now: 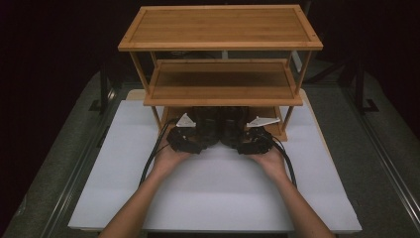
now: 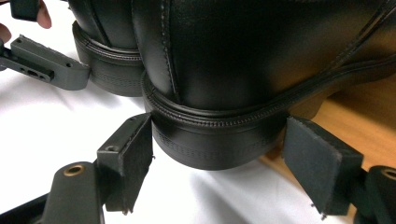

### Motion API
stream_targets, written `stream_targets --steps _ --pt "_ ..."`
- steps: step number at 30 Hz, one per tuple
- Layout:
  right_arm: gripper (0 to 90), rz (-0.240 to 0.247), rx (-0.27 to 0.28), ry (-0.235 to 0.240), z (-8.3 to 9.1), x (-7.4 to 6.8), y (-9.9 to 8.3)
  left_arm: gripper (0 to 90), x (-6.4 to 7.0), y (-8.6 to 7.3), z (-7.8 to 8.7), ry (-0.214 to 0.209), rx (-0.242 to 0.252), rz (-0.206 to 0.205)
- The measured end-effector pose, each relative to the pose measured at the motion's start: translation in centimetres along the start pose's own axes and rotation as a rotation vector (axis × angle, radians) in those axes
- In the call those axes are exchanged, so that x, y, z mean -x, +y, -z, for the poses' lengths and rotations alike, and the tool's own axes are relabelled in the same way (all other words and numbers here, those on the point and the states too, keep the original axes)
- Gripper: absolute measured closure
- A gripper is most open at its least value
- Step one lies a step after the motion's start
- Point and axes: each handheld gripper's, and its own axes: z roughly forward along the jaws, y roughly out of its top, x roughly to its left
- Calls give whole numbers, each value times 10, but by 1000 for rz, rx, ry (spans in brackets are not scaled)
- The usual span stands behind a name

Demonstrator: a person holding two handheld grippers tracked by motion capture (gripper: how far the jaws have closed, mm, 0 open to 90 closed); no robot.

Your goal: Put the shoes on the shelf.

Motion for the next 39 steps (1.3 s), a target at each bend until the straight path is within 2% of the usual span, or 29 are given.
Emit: stream_targets --steps 13,19,22,26,32,36,37,39 --pt "248 -10 26 -46 -17 15 7 195 -17 7 -21 17 3 15" --pt "246 1 5 -72 -25 18 8 193 -20 4 -30 20 -13 14" --pt "246 7 -5 -81 -28 19 9 192 -22 3 -34 30 -16 26" --pt "244 5 -29 -80 -32 20 6 191 -21 0 -39 35 -39 3" --pt "234 -12 -35 -71 -34 21 3 183 -22 0 -38 32 -42 18" --pt "190 -18 -43 -94 -31 22 4 155 -21 1 -33 54 -45 -1" --pt "183 -21 -46 -95 -30 22 4 149 -22 1 -30 75 -40 7" --pt "167 -24 -47 -94 -26 23 3 129 -24 1 -25 57 -35 4"
